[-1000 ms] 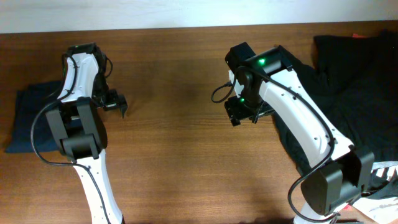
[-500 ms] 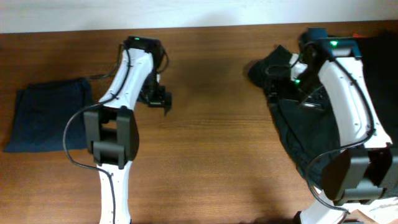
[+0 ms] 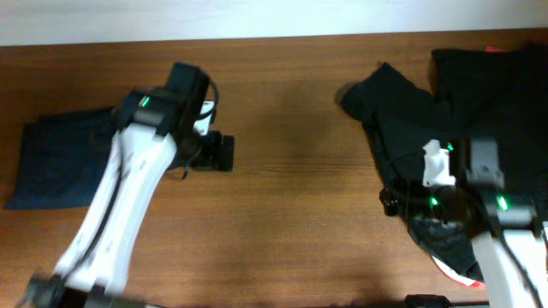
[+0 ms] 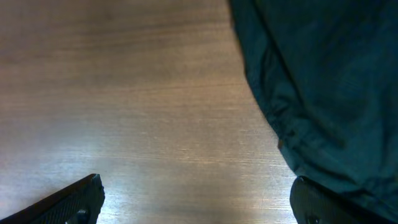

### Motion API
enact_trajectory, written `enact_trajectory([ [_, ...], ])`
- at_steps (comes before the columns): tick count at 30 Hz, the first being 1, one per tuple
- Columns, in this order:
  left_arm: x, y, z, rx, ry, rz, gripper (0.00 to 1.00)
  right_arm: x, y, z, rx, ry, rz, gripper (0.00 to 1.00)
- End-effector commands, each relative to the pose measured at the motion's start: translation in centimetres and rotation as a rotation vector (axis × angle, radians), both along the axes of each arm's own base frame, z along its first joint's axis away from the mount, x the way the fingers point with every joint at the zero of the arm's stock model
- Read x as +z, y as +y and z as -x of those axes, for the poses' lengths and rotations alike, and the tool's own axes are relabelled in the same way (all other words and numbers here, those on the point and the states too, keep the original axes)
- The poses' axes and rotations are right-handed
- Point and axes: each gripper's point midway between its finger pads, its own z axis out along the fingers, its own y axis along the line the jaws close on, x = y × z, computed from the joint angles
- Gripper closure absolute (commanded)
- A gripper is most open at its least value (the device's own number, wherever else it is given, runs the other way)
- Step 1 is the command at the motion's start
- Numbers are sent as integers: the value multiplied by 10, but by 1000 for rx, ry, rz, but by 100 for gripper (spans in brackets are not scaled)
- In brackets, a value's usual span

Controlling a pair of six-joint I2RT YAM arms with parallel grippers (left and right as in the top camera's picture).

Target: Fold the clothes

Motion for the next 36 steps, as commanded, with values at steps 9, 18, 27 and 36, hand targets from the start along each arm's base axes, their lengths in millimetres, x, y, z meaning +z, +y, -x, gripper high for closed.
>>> enact_trajectory([
  [9,45,59,93,84,-750,38,1,88,-11,63,-50,-570,119,1],
  [18,39,62,101,80,-717,27,1,88,-11,64,-49,-569,119,1],
  [27,39,62,101,80,-717,27,1,72,3,31,27,-1083,133,1],
  [36,39,62,101,80,-717,27,1,-21,-7,-23,82,-1138,344,1],
])
